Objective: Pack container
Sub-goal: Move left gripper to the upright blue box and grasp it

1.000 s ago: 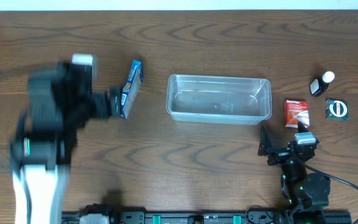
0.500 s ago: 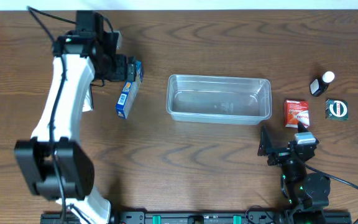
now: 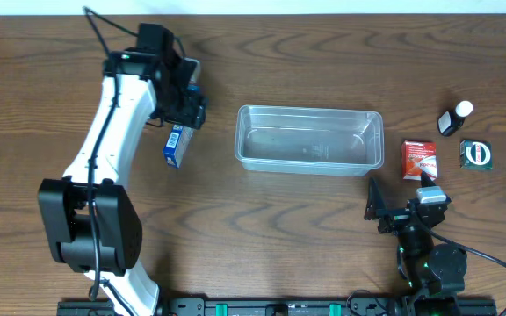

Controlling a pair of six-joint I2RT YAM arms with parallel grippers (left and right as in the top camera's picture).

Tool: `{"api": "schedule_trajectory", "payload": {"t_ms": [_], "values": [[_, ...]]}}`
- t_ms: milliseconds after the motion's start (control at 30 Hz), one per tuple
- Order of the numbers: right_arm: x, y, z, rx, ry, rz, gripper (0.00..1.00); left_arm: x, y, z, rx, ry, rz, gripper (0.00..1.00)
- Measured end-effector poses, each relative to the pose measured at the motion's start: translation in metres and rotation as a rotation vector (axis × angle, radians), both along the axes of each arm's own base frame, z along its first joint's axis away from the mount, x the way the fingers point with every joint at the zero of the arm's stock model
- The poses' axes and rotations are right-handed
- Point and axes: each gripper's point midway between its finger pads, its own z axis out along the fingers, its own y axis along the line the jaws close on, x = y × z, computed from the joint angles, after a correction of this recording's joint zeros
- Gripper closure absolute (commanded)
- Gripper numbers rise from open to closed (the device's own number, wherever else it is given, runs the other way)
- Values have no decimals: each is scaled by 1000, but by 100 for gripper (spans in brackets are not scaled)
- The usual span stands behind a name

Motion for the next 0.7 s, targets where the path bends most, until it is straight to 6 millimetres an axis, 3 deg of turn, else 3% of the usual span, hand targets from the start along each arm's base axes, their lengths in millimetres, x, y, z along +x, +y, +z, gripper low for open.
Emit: {"api": "schedule_trajectory", "payload": {"t_ms": [267, 467, 600, 700], "values": [[0, 0, 0, 0, 0, 0, 1, 5, 10, -14, 110, -34, -17, 25], [0, 0, 0, 0, 0, 0, 1, 20, 13, -19, 133, -104, -3, 26], [0, 0, 0, 0, 0, 0, 1, 16, 16, -32, 144, -94, 4, 46], [0, 0, 0, 0, 0, 0, 1, 10, 17, -40, 151, -73, -3, 53]]}}
